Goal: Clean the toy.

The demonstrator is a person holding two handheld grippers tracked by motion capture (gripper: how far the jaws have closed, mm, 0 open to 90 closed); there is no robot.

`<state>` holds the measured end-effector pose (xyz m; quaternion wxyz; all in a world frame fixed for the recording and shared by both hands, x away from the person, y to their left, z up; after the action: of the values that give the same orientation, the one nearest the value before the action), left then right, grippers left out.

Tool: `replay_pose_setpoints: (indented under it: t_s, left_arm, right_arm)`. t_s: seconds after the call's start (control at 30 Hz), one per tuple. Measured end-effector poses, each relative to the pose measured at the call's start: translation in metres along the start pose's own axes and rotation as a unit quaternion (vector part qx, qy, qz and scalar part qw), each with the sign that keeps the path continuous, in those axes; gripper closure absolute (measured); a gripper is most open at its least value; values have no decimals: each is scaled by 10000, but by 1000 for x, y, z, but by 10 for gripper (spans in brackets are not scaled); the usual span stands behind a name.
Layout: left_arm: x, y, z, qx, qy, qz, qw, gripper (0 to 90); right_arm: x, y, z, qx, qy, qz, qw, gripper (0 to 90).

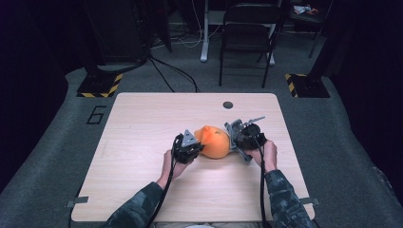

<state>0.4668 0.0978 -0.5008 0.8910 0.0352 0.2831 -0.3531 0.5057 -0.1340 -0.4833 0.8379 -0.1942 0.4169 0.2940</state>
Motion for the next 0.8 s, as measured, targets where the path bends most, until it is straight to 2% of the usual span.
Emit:
replay_pose_setpoints:
  t_s: [0.1, 0.17, 0.2, 0.23, 0.3, 0.37, 0.4, 0.47, 0.5, 0.57, 0.8]
  left_arm:
    - [0, -3, 0, 8, -19, -19, 10000, 836]
    - [0, -4, 0, 11, -21, -31, 10000, 836]
    - [0, -5, 0, 44, 12, -54, 10000, 836]
    - [0, -6, 0, 46, 26, -56, 10000, 835]
    - [1, -7, 0, 78, 31, -80, 9999, 835]
    - [1, -7, -1, 86, 39, -58, 9999, 835]
    - [1, -6, -1, 82, 20, -51, 10000, 835]
    - [1, -6, -1, 25, 4, -98, 9999, 835]
    - [2, -6, -1, 61, -1, -79, 10000, 835]
    - [2, -6, -1, 104, 7, -69, 9999, 835]
    - [2, -6, -1, 92, 14, -78, 9999, 832]
  right_arm:
    - [-20, 8, 15, -83, -443, 64, 9990, 711]
    - [-31, 22, 27, -193, -733, 215, 9969, 711]
    - [-34, 26, 30, -341, -788, 228, 9960, 711]
    - [-36, 37, 35, -465, -845, 229, 9951, 710]
    - [-35, 51, 41, -693, -834, 257, 9938, 709]
    - [-29, 59, 42, -927, -684, 50, 9933, 709]
    - [-27, 61, 42, -1017, -663, -43, 9926, 709]
    - [-25, 60, 42, -1022, -645, -78, 9926, 709]
    - [-25, 59, 41, -1079, -606, -68, 9923, 708]
    - [-24, 56, 40, -1021, -592, -90, 9930, 707]
    - [-19, 43, 31, -827, -435, 81, 9956, 703]
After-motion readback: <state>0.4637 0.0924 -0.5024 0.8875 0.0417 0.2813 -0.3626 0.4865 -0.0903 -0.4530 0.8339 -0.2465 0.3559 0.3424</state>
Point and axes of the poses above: each handheld gripper's, and its own axes: x roughly forward along the jaws, z roughly out of its top, y roughly to its left, the point moved 4 cm from there along x, roughly forward along the jaws, and after that the axes turned 12 degrees about -x, right-handed, at the moved point
